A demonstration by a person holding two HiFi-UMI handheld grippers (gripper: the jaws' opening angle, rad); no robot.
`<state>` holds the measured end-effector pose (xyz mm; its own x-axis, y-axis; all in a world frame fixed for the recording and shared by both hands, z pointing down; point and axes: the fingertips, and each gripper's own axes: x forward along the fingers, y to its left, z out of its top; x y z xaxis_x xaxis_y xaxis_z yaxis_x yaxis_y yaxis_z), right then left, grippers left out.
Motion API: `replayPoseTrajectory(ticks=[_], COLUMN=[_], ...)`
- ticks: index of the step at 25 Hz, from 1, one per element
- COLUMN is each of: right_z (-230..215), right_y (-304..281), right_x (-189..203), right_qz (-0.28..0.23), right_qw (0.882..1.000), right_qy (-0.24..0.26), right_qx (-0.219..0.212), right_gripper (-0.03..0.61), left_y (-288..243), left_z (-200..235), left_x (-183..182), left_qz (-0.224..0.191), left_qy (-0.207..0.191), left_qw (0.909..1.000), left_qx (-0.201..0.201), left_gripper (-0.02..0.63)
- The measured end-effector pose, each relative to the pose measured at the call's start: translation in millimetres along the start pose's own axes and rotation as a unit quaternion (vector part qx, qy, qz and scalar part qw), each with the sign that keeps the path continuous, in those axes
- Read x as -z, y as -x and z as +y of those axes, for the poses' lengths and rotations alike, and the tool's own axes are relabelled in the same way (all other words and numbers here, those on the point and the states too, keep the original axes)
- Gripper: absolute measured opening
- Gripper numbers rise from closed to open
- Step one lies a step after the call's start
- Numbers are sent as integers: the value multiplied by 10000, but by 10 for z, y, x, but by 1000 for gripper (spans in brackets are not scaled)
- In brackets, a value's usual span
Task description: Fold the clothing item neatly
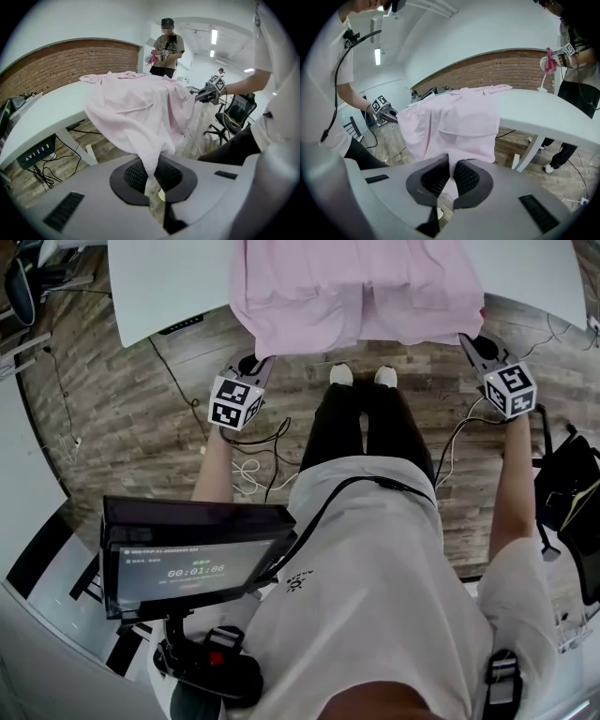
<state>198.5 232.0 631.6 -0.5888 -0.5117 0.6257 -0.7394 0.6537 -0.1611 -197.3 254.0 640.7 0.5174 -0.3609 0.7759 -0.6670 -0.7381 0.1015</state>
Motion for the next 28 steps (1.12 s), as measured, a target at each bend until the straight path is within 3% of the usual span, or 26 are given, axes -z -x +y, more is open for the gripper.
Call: replayPoseTrajectory(ticks=[6,13,20,28], right_z=[123,255,157,-135], right_y=[388,679,656,598], right_x=[-419,-950,-1535,-2083], right_qz=[-236,-597,-896,-1260], right_qw=[9996,9976,9935,9850], right_qy=[-78,-50,15,29], right_qx=[163,338,704,1177], right_gripper=[14,14,14,14], left_y=[429,923,1185,1322], left_z=[-180,-173,300,852], left_x=[-433,-1021,-1506,-1796], left_qz=[-306,-945,-1524,-1983], left_qy=[57,106,101,315], left_qw=[9994,9955,9883,9796], left_qx=[157,38,-44,-44], left_gripper=[12,12,12,12])
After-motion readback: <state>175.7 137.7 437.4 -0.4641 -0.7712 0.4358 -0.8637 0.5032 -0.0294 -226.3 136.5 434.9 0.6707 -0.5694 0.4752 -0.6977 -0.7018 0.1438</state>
